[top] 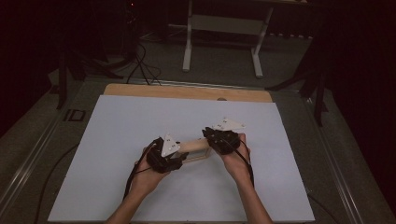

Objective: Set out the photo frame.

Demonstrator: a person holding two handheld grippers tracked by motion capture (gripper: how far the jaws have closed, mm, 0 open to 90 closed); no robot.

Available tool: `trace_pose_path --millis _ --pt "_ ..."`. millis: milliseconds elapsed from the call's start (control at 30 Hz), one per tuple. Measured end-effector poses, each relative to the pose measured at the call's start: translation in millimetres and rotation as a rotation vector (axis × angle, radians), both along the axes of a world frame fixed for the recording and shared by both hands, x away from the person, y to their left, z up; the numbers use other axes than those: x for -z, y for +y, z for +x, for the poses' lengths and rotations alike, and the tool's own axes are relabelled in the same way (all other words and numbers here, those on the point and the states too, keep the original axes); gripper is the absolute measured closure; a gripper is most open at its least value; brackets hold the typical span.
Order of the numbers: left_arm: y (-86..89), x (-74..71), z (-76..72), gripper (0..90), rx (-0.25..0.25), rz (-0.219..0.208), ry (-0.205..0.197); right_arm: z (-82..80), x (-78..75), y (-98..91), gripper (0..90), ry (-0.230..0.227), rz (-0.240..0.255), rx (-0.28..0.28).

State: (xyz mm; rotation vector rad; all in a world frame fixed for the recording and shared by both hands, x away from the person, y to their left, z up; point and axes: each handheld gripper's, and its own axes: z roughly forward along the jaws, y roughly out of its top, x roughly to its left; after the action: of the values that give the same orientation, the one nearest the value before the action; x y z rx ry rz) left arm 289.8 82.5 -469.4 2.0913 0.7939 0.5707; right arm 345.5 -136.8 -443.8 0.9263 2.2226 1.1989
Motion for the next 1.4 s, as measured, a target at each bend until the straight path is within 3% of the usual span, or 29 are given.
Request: trace_pose_path --millis 100,267,467,700,1000,1400 --pt "-0.1 0.1 -0.1 51.2 0.001 -0.004 -0.001 -3.9 -3.1 -3.1 69.7 -0.024 0.019 -0.017" --pt "-0.1 0.0 -0.1 49.8 0.001 -0.005 0.006 -12.6 -10.4 -6.9 63.1 -0.061 0.034 -0.056" --pt "0.6 1.5 0.1 48.3 -0.003 -0.017 0.018 -20.9 -10.9 -15.9 55.6 -0.067 0.030 -0.087" --pt "0.6 2.2 0.8 46.8 -0.005 -0.016 0.025 -24.4 -4.1 -29.8 44.8 -0.041 0.039 -0.094" --pt "1.0 1.8 0.5 46.5 0.001 -0.022 0.025 -23.3 3.2 -30.5 30.6 -0.008 0.044 -0.179" --pt "0.7 2.3 0.6 40.4 -0.005 -0.015 0.026 -10.8 17.4 -26.3 27.4 0.037 0.015 -0.231"
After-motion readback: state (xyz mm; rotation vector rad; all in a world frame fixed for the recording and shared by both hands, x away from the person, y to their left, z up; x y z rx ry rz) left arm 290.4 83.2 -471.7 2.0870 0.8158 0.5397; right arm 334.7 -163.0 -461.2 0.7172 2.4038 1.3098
